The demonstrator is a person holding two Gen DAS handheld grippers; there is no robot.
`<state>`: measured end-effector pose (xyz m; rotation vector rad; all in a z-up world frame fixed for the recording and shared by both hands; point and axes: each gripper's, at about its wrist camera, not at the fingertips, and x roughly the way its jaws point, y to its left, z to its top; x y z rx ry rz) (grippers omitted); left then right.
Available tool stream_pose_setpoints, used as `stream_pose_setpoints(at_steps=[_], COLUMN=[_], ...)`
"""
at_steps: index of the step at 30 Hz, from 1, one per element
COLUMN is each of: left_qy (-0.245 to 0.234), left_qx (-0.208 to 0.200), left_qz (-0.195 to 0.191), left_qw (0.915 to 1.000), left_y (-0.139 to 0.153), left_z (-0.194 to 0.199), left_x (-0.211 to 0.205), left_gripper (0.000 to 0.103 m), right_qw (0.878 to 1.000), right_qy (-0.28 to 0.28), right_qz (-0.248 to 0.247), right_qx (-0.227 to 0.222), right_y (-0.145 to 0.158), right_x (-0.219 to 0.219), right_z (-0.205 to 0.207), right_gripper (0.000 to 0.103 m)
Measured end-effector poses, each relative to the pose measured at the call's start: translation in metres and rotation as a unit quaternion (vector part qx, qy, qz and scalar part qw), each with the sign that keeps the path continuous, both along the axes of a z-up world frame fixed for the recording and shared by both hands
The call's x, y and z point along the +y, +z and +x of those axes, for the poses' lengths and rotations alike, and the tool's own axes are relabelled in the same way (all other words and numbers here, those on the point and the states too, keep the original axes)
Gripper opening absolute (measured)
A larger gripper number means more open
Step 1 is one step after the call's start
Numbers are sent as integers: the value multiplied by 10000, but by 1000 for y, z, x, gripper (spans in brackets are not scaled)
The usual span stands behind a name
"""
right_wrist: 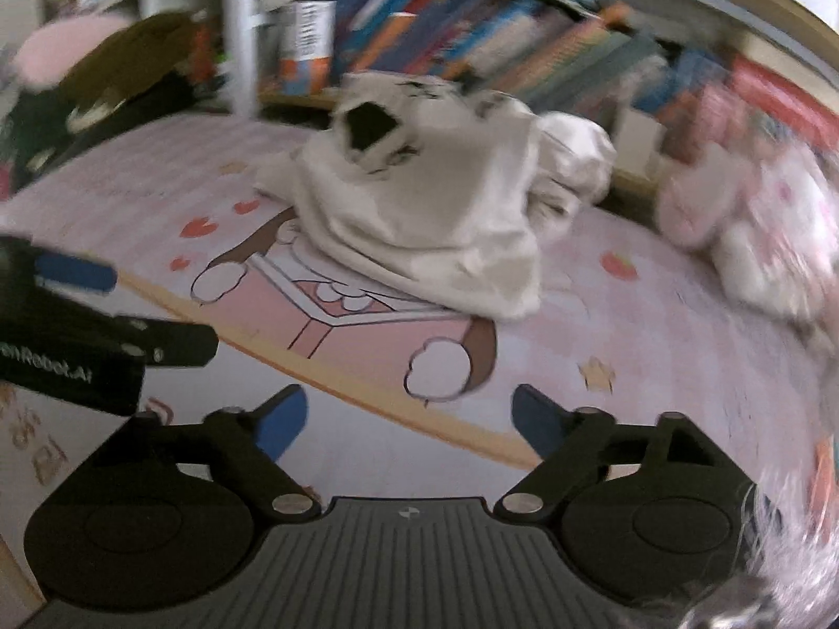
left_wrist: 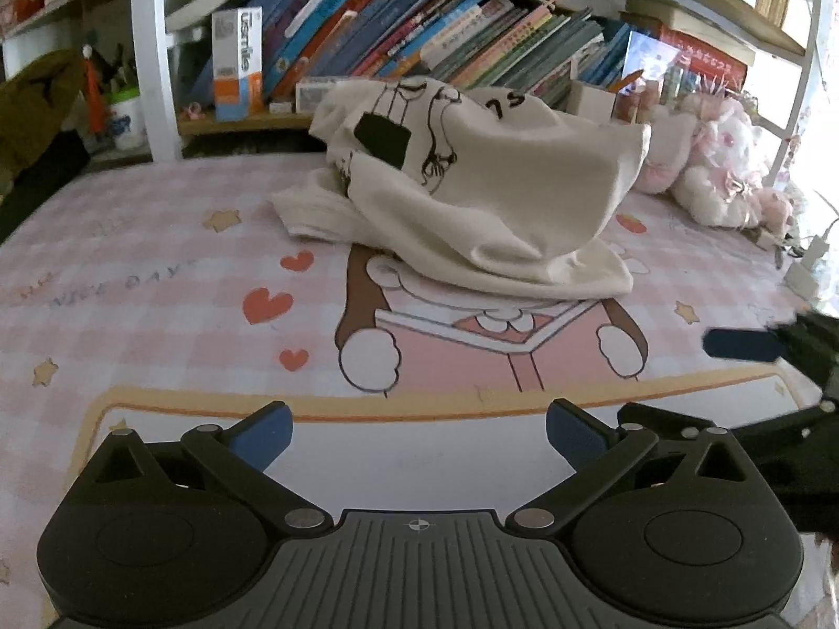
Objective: Fold clothes
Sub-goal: 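Reach both grippers into the crumpled T-shirt and close on its fabric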
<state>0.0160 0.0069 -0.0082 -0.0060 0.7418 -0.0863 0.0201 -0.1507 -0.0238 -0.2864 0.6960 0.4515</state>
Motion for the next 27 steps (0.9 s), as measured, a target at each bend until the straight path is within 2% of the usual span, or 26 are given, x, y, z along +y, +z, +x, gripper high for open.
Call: stream_pose_setpoints(at_steps=[4, 8, 12, 16, 19, 21, 27], left_qy=[-70, -58, 177, 347, 413, 448, 540], left_qx=[-324, -524, -541, -479, -478, -451, -448], left_qz=[188, 122, 21, 5, -63, -123, -249], left_qw=[9993, 9985, 9984, 9983, 9980, 9979, 9972], left_y=[7, 16, 20, 19, 19, 19, 18], left_z=[-2, 2, 8, 11, 9, 9, 10], left_x=[0, 7, 20, 32, 39, 43, 55], left_gripper=[103, 103, 103, 103, 103, 103, 103], right_qw=[9965, 9922, 9882, 9810, 9788, 9788, 9904], right_qy=[682, 1061, 1360, 1669, 1690, 1648, 964], right_qz=[-447, -610, -663, -921, -1111, -1182, -983], right_qx=[-166, -226, -220, -352, -327, -280, -153], right_y=[0, 0, -1, -5, -9, -12, -19], right_x=[5, 6, 12, 25, 32, 34, 27], right_z=[14, 30, 42, 53, 68, 79, 112], right_gripper=[71, 72, 71, 70, 65, 52, 50])
